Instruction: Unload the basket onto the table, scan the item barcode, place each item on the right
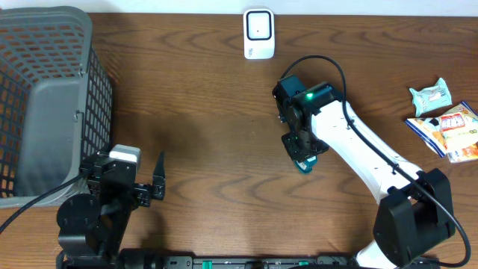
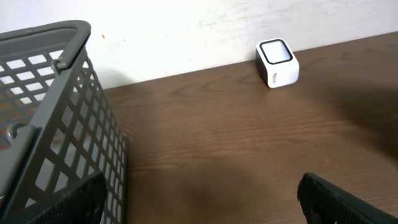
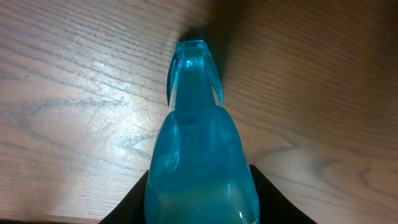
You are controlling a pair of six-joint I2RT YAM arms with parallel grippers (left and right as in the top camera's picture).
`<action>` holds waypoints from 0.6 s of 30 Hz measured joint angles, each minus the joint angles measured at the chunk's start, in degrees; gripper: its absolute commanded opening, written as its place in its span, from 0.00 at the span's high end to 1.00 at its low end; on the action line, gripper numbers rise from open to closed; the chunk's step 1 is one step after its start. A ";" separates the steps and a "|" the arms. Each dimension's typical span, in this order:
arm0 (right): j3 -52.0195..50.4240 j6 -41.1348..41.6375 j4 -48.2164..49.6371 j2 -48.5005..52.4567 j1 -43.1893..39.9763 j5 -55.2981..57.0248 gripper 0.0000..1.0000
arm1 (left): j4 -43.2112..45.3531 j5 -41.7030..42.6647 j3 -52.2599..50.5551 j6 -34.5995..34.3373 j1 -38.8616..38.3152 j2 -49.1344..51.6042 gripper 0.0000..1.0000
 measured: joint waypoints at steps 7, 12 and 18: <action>0.00 0.00 0.52 0.00 0.00 0.02 0.85 | 0.00 0.00 0.00 0.00 0.00 0.00 0.02; 0.17 -0.59 0.37 0.00 -0.35 -2.12 0.85 | 0.00 0.00 0.00 0.00 0.00 0.00 0.02; 1.33 -9.01 1.64 0.20 -1.97 -18.05 0.85 | 0.00 0.00 0.00 0.00 0.00 0.00 0.02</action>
